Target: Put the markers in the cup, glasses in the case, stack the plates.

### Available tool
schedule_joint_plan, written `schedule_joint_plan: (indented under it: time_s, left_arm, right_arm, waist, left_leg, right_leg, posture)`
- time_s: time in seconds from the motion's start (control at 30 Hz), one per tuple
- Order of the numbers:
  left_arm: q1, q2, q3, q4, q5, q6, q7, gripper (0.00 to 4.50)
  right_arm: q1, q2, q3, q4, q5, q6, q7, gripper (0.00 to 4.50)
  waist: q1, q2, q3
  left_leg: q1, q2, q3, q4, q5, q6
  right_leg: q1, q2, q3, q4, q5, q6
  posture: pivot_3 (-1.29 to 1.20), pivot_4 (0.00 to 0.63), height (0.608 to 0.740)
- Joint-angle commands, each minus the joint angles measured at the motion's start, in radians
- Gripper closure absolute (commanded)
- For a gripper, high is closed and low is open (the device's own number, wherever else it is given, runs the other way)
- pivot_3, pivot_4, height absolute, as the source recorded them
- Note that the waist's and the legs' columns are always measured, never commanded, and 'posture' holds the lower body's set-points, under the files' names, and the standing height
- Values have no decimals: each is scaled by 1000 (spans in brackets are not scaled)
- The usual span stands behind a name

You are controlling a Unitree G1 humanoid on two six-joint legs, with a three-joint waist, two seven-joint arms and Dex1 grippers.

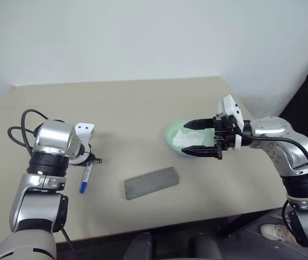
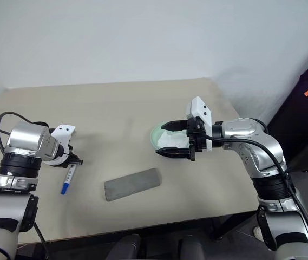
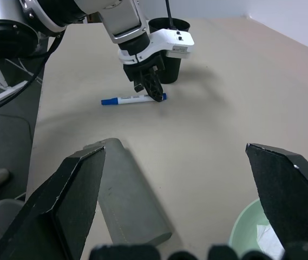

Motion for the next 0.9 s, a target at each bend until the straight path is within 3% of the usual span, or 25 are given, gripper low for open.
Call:
schedule_joint_plan:
  time_s: [0.03,0.2,0.4,0.53,0.73,0.9]
  left_arm:
    - [1,25,-16,-42,-19,7,2,4319]
    - [1,68,-78,-89,-60,7,-36,4319]
    - [-55,178,-182,-197,-153,-48,-204,4319]
    - [-82,182,-122,-257,-198,-133,-279,4319]
    - [-118,127,2,-252,-198,-288,-266,4319]
    - [-213,87,140,-88,-176,-512,-235,4319]
  right_arm:
    - [-21,-3,-18,-19,4,-3,-4,0]
    - [-24,-1,-17,-17,2,-4,-4,0]
    - [-24,0,-17,-15,1,-5,-4,0]
    - [-23,1,-17,-16,2,-5,-4,0]
    - [-25,3,-16,-12,1,-5,-3,0]
    - [-23,1,-19,-16,3,-1,-5,0]
  waist:
    - [0,0,0]
    - [0,0,0]
    - [0,0,0]
    - [6,0,0]
    - [7,1,0]
    - [12,0,1]
  left_leg:
    - [0,0,0,0,0,0]
    - [0,0,0,0,0,0]
    - [0,0,1,-2,0,-1]
    - [0,0,1,-2,0,-1]
    - [0,0,1,-3,0,0]
    - [0,0,1,-2,2,3]
  right_leg:
    - [0,0,0,0,0,0]
    - [0,0,0,0,0,0]
    - [-1,0,0,-1,0,0]
    - [-3,-1,0,-2,0,0]
    - [-2,-1,0,-1,0,0]
    - [-1,0,0,-2,0,0]
  posture:
    - [0,0,704]
    - [0,0,704]
    - [0,0,704]
    - [0,0,704]
    - [0,0,704]
    - [0,0,704]
